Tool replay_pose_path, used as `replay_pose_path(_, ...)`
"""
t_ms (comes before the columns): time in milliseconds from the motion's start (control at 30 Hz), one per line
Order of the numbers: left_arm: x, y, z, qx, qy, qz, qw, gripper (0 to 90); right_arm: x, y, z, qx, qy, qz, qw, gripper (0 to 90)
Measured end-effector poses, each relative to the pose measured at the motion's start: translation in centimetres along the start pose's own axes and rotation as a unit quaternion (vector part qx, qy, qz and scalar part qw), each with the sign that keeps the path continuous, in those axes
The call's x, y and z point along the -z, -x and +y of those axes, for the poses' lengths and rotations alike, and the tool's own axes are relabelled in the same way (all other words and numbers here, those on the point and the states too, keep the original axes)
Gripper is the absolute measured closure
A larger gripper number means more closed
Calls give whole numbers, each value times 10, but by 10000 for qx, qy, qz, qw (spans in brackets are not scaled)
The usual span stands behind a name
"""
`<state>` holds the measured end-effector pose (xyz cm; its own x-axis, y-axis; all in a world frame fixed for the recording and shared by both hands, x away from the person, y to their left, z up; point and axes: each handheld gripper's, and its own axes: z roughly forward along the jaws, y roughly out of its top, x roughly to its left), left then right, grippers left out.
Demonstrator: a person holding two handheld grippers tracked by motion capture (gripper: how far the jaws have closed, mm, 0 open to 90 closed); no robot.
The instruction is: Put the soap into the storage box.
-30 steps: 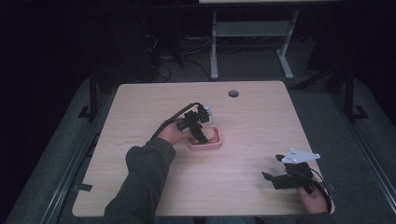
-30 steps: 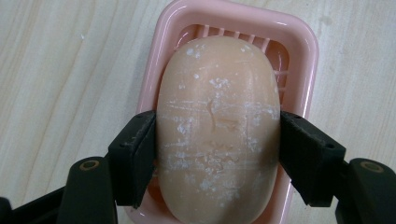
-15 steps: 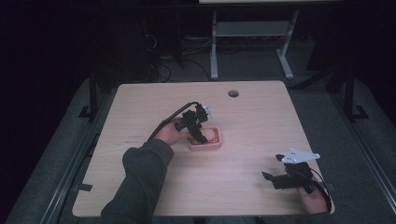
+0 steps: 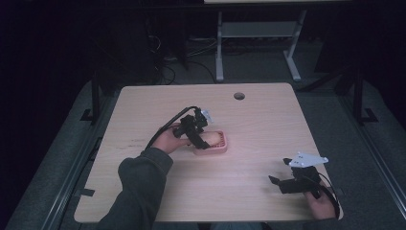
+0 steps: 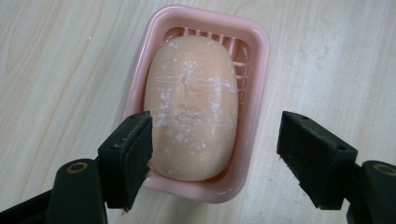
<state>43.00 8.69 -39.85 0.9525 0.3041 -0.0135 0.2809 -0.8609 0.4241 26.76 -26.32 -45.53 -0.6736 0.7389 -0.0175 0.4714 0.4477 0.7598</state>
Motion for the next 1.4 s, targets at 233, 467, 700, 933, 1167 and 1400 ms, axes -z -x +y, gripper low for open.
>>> replay_pose_path(233,2,5,-8,6,27,17,10000,263,-1,-1,1,-5,-7,-4,10000,141)
replay_pose_path(467,7,7,-14,23,18,49,10000,259,-1,0,1,-28,-13,-31,10000,141)
replay_pose_path(700,8,11,-20,89,109,47,9999,259,-2,-1,1,4,-48,-50,10000,141)
replay_pose_path(933,12,12,-26,103,124,50,9999,256,-3,-2,1,7,-76,-60,10000,141)
replay_pose_path(1167,15,16,-29,90,149,37,9998,253,-2,-1,2,11,-51,-101,9999,141)
replay_pose_path(1400,11,16,-38,198,96,-34,9998,248,-2,-1,2,-13,-55,-106,9999,141)
